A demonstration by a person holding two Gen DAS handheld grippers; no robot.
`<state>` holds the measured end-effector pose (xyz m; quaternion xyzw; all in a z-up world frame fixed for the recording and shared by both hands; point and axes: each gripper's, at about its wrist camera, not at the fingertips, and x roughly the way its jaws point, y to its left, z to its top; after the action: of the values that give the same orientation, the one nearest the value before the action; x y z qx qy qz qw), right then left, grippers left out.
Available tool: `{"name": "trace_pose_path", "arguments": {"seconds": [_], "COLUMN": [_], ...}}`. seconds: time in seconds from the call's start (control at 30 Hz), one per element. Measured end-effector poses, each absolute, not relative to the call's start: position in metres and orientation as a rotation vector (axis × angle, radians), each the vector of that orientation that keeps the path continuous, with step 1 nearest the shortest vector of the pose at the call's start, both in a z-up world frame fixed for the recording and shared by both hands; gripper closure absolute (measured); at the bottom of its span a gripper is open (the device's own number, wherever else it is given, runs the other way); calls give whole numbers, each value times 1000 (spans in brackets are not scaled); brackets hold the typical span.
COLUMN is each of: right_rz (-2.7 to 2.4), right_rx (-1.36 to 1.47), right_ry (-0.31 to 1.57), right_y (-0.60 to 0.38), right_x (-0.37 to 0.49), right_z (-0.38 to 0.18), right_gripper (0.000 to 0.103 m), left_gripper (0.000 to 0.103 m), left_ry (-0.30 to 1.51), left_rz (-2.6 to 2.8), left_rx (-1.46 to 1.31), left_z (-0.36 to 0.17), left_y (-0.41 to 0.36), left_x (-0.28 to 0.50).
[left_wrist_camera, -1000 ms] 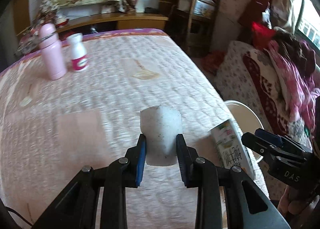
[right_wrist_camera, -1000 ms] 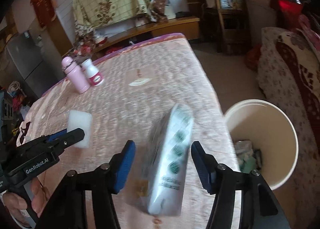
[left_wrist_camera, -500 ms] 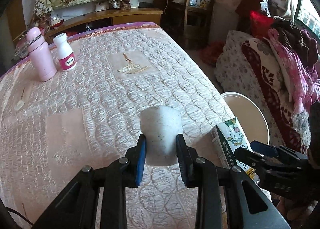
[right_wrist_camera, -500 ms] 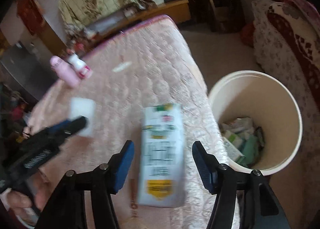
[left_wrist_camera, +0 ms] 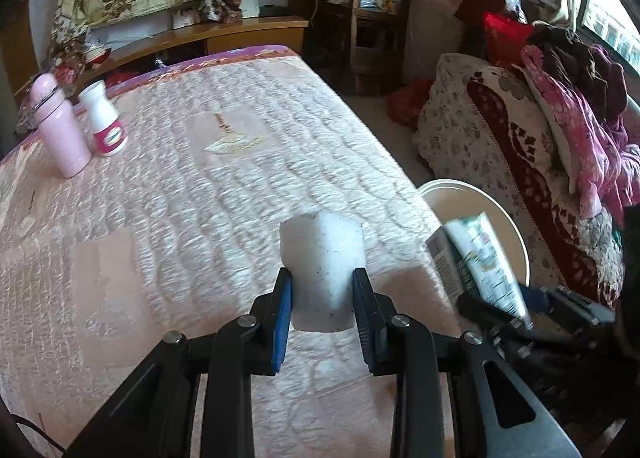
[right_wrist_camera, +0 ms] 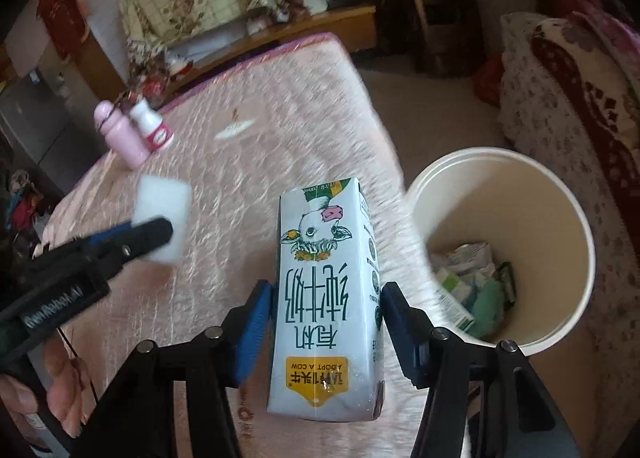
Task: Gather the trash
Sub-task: 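Carry the sponge and milk carton to the white bucket, then open both tools over the bucket to drop the sponge and carton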
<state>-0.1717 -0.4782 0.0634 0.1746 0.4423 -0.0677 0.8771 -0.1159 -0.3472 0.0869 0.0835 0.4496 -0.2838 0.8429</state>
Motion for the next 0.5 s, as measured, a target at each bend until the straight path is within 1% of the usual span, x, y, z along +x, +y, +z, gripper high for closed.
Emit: {"name": "trace_pose_path", "arguments": {"seconds": [0.2, 0.5], "right_rz": [-235, -358], "right_rx": [430, 445], "right_ry": [845, 817], "right_y": [-530, -582], "right_x": [-191, -202], "right_z": [82, 86], "right_gripper": [44, 44], "left_gripper": [72, 72], "left_ry": [942, 960], "left_rz": [-657, -752], "left_rx": [195, 217], "left_z": [90, 87], "left_y": [-387, -442], "left_x": [-122, -129]}}
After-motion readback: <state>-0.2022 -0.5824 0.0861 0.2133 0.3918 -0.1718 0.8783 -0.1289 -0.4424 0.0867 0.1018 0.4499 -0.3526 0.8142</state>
